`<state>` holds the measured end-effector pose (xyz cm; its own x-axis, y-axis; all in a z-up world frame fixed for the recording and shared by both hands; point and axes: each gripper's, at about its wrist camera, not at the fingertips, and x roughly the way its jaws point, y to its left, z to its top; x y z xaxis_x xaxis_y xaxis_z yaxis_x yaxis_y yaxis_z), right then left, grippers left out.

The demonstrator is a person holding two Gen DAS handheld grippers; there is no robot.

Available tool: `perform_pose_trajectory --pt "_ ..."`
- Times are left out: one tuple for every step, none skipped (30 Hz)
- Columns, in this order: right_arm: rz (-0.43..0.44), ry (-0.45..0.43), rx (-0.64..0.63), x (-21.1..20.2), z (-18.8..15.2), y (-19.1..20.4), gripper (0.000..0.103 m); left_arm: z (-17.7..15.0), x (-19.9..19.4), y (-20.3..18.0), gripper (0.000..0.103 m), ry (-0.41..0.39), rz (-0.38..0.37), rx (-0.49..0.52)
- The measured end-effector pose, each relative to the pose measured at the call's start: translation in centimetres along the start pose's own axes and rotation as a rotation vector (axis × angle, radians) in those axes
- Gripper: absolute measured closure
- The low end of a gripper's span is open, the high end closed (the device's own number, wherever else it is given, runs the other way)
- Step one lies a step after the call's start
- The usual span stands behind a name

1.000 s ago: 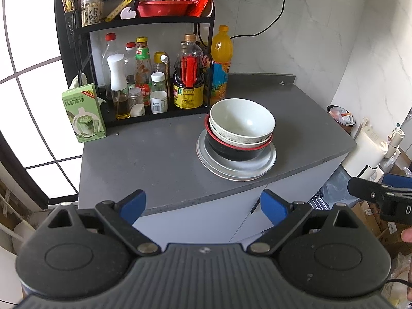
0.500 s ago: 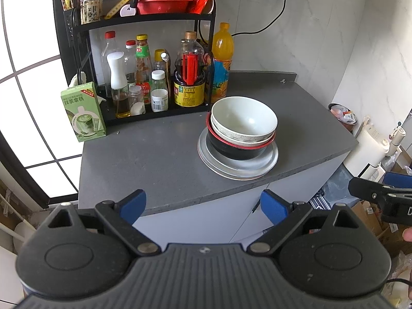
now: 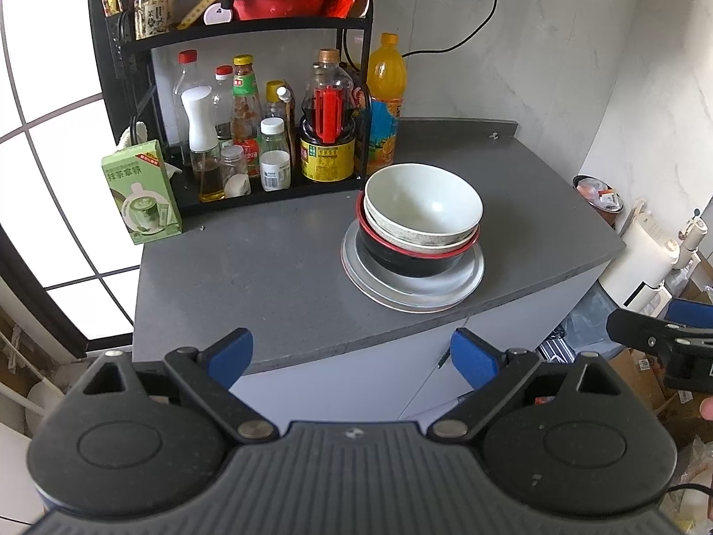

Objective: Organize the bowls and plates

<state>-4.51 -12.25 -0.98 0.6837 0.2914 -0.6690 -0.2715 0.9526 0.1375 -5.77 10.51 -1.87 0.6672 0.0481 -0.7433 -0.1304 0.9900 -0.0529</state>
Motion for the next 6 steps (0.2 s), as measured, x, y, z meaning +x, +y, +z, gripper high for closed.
perform_pose_trajectory --pt "0.002 0.001 0.000 0.1 0.1 -0.2 0.000 0.1 0.1 -0.1 0.009 0.002 0.001 -0.003" --pt "0.004 0.002 0.000 0.2 0.1 -0.5 0.000 0.2 0.2 -0.3 0.009 0.004 0.001 -0.006" --pt "0.007 0.004 -0.001 0.3 0.2 -0.7 0.000 0.3 0.3 -0.5 0.009 0.005 0.001 -0.006" --pt "0.011 0.006 -0.001 0.4 0.3 -1.0 0.000 0.4 0.5 -0.8 0.009 0.005 0.004 -0.004" --pt "0.016 0.009 -0.001 0.5 0.4 -1.3 0.000 0.4 0.6 -1.0 0.009 0.006 0.010 -0.001" --pt "0.020 0.010 -0.003 0.7 0.5 -1.5 0.000 0.5 0.8 -1.4 0.009 0.008 0.014 0.000"
